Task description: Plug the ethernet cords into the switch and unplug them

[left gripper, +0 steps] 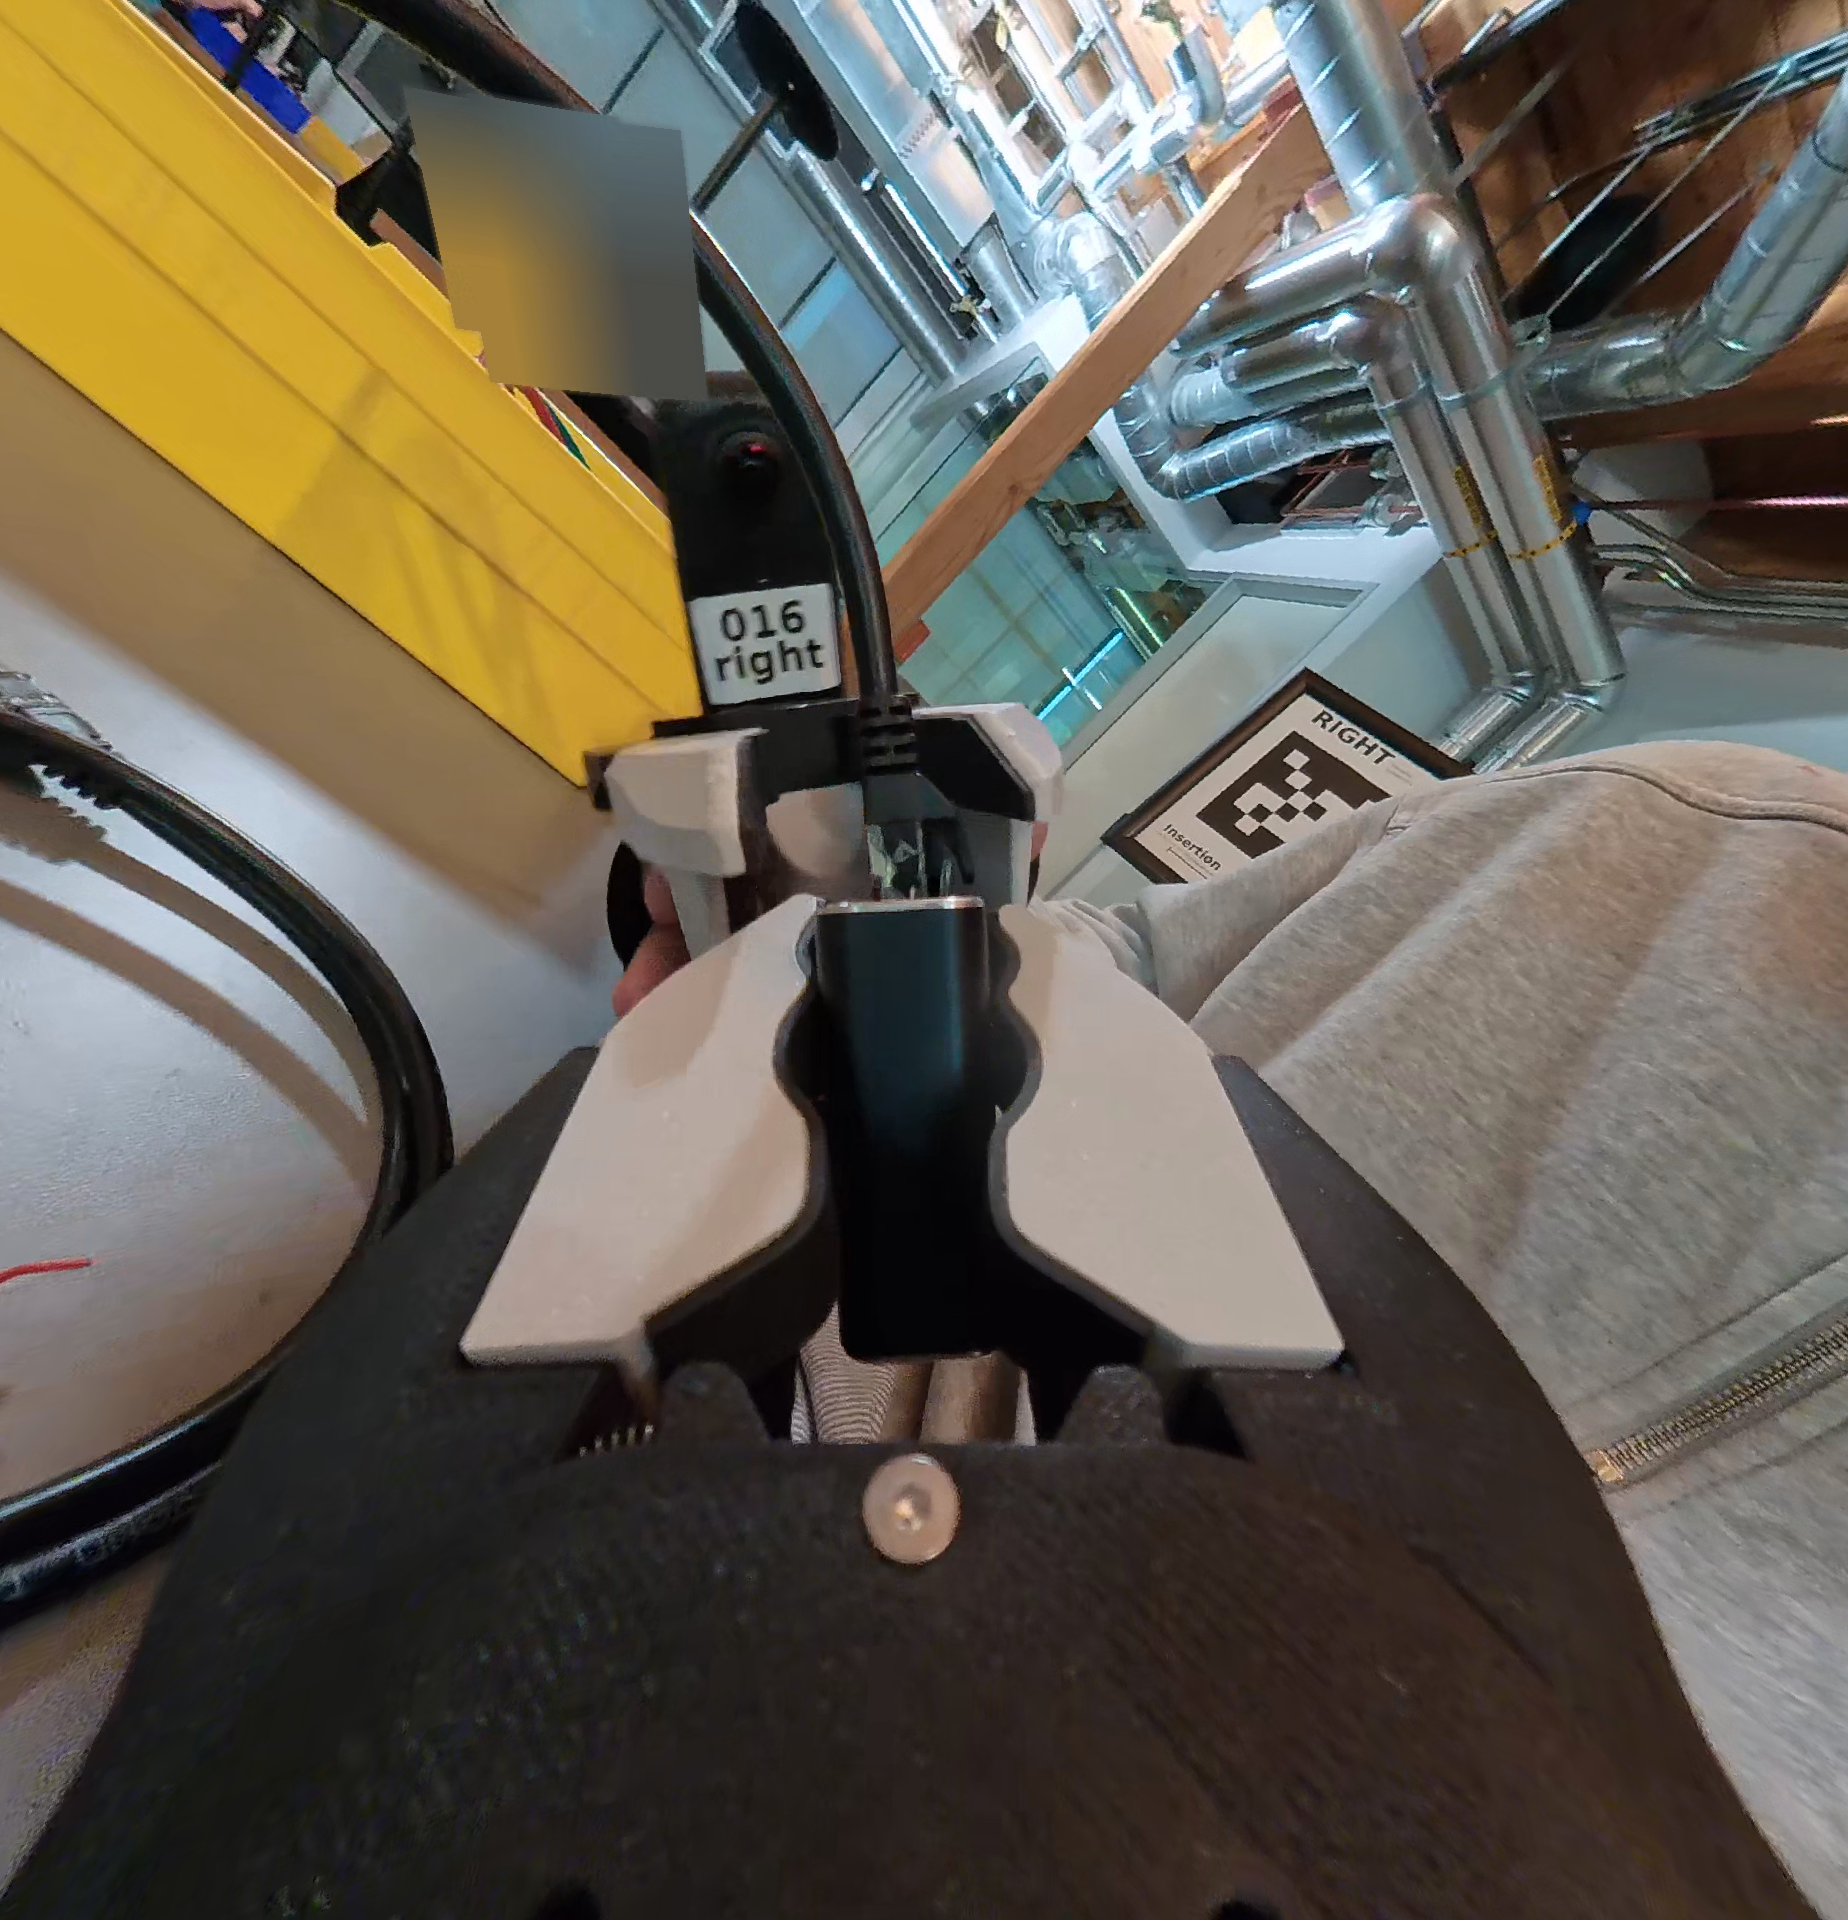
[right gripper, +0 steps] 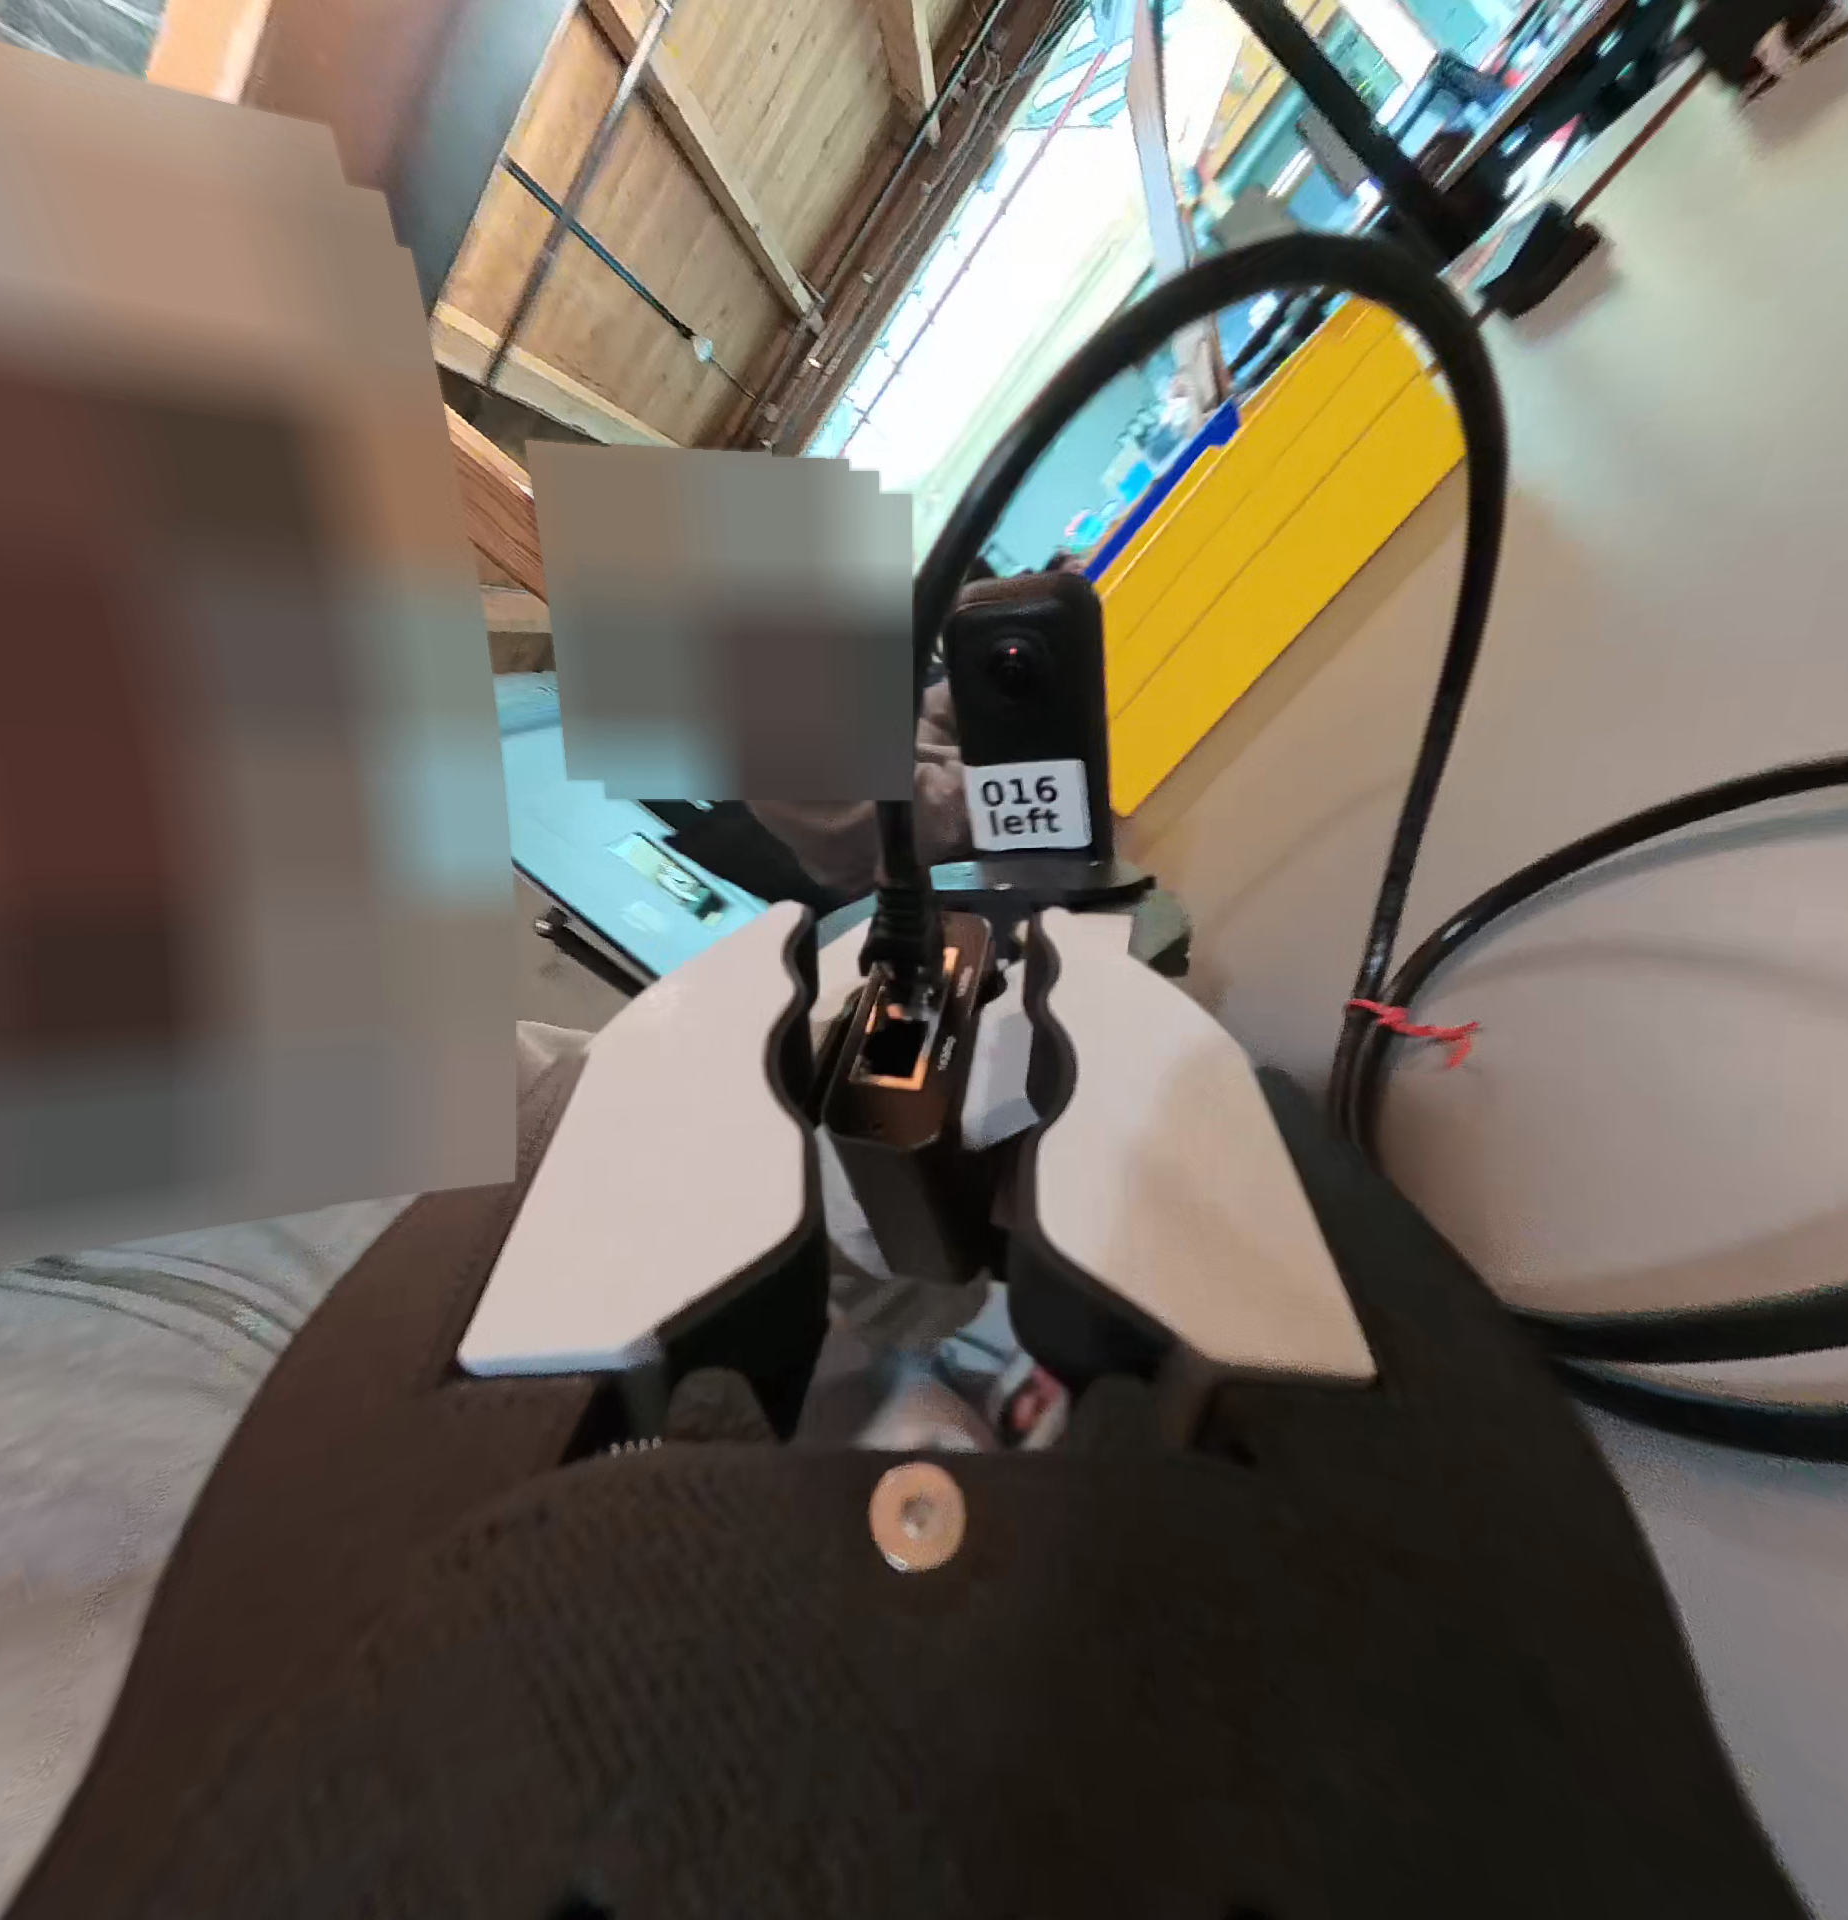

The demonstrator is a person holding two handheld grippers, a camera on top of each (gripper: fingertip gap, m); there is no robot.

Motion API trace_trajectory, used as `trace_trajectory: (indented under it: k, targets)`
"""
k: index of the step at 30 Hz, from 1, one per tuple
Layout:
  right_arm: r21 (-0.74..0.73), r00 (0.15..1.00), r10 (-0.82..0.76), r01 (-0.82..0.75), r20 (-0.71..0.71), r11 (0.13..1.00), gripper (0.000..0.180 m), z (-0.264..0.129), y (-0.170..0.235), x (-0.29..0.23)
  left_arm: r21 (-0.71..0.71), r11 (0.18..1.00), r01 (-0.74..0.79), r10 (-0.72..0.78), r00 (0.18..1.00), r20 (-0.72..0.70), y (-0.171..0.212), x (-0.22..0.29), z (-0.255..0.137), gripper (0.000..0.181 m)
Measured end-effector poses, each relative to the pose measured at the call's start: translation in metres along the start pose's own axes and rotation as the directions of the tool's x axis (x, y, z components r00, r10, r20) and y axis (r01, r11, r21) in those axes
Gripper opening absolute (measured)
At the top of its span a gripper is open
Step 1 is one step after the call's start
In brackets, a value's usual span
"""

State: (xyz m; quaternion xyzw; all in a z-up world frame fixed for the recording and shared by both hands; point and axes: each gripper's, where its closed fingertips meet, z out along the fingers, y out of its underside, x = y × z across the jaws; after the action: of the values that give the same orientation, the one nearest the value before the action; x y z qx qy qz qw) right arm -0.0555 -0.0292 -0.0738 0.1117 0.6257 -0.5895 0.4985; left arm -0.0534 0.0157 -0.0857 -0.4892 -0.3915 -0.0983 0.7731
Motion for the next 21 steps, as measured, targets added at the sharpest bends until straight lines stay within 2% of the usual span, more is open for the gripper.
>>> trace_trajectory:
  k: [1,5,9,13,21]
  targets:
    - [-0.005,0.998,-0.051,0.051,-0.029,0.999,0.037,-0.001,-0.002,0.001,0.005,1.0,0.001,-0.001,1.0,0.008,-0.001,-0.001,-0.001,0.025]
    - [-0.031,0.964,-0.234,0.232,-0.127,0.972,0.032,-0.008,-0.008,0.002,0.027,0.999,-0.039,0.036,0.995,0.094,-0.003,-0.008,-0.002,0.025]
    - [-0.093,0.92,-0.349,0.337,-0.179,0.937,0.026,-0.009,-0.005,0.003,0.015,0.995,-0.1,0.096,0.983,0.159,-0.002,-0.009,-0.001,0.025]
    - [-0.118,0.926,-0.348,0.333,-0.147,0.936,0.021,-0.003,0.003,0.0,-0.013,0.989,-0.147,0.146,0.969,0.2,0.002,-0.01,0.001,0.025]
    - [-0.1,0.949,-0.299,0.289,-0.105,0.952,0.015,-0.001,0.005,-0.001,-0.017,0.99,-0.139,0.139,0.971,0.196,0.003,-0.01,0.001,0.025]
